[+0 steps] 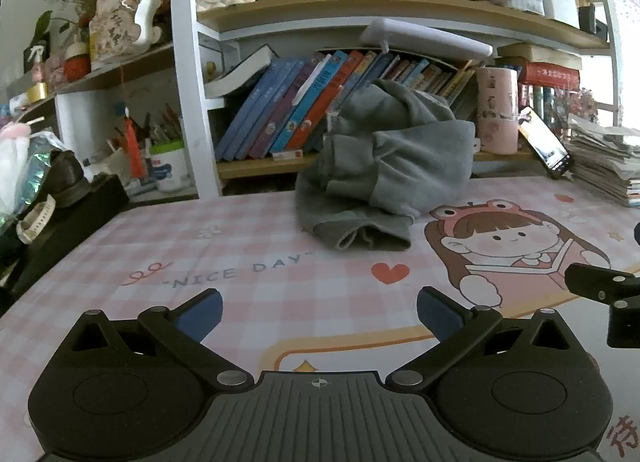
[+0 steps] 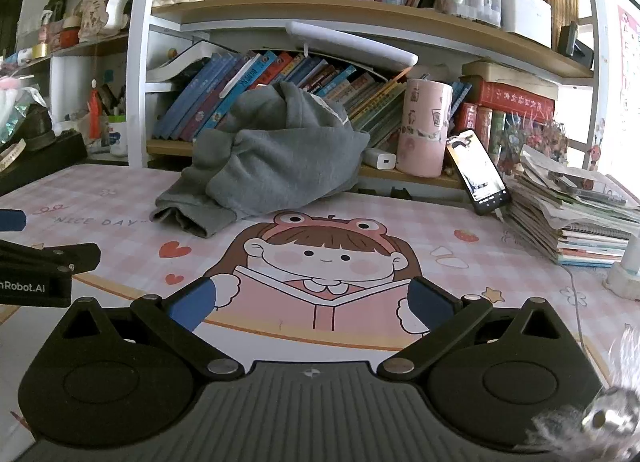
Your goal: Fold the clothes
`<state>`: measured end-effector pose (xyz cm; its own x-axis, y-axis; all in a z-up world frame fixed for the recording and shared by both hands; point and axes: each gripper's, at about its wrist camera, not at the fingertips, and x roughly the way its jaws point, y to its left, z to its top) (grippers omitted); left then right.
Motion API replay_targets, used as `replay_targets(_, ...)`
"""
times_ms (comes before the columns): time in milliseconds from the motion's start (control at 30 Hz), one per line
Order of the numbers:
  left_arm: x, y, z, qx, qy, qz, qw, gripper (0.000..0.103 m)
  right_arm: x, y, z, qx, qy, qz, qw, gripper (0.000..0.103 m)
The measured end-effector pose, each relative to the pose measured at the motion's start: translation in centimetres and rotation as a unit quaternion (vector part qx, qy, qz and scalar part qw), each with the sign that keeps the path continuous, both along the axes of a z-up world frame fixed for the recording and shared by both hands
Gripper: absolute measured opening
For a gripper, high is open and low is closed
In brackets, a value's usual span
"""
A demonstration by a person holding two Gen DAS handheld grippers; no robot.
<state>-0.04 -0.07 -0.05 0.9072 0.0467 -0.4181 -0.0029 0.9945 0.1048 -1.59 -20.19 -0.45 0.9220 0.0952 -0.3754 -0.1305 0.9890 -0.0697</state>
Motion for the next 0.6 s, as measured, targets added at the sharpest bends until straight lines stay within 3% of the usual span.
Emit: replay_targets(600, 0.16, 0.21, 0.04, -0.005, 0.003, 0.006, 1.0000, 0.103, -0.26, 0.04, -0.02, 0.000, -0.001, -0.003, 1.000, 0.103)
